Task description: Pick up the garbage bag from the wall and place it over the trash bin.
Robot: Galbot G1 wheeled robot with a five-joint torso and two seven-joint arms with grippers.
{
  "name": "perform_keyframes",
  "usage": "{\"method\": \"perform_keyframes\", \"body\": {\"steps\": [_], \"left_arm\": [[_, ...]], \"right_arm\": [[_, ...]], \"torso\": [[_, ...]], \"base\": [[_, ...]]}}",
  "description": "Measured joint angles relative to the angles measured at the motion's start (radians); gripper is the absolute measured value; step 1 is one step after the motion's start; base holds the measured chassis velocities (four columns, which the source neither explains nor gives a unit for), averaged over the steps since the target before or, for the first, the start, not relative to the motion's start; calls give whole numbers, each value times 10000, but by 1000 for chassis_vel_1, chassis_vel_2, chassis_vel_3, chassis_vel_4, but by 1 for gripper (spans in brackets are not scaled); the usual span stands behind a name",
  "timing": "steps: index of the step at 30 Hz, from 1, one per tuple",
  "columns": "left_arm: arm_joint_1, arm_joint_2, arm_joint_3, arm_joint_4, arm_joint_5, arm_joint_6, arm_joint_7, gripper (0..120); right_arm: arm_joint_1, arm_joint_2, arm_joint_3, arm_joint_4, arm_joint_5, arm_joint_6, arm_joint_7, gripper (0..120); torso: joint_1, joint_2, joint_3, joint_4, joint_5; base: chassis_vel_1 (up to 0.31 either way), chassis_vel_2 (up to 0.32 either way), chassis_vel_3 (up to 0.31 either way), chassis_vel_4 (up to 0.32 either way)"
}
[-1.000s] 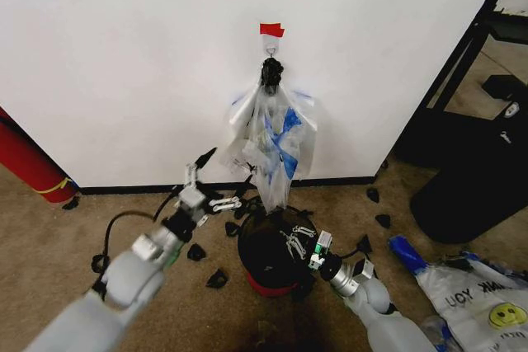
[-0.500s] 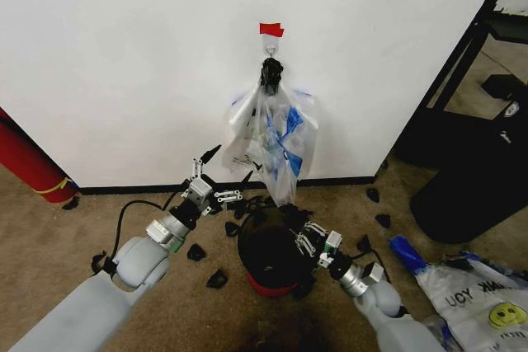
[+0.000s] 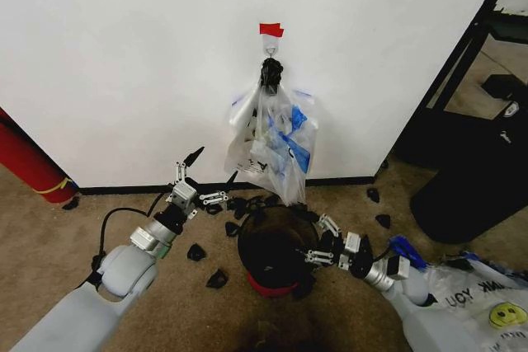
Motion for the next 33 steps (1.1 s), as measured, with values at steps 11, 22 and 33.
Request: {"method": "perform_keyframes", "body": {"steps": [11, 22, 33], "left_arm": [[478, -104, -407, -57, 146, -75, -6, 100], [482, -129, -391, 17, 149, -77, -10, 100], [588, -267, -329, 64, 305, -97, -11, 100]], "right_arm": [[98, -357, 298, -168, -810, -895, -2133, 100], [448, -277, 909, -728, -2267, -762, -2921, 100], [1253, 208, -1502, -289, -5237, -7, 8304, 100]], "torso": [[0, 0, 0, -3, 3], [0, 0, 1, -3, 1], [0, 0, 1, 1, 0]], "base": [[0, 0, 0, 0], [0, 0, 0, 0], [0, 0, 0, 0]]}}
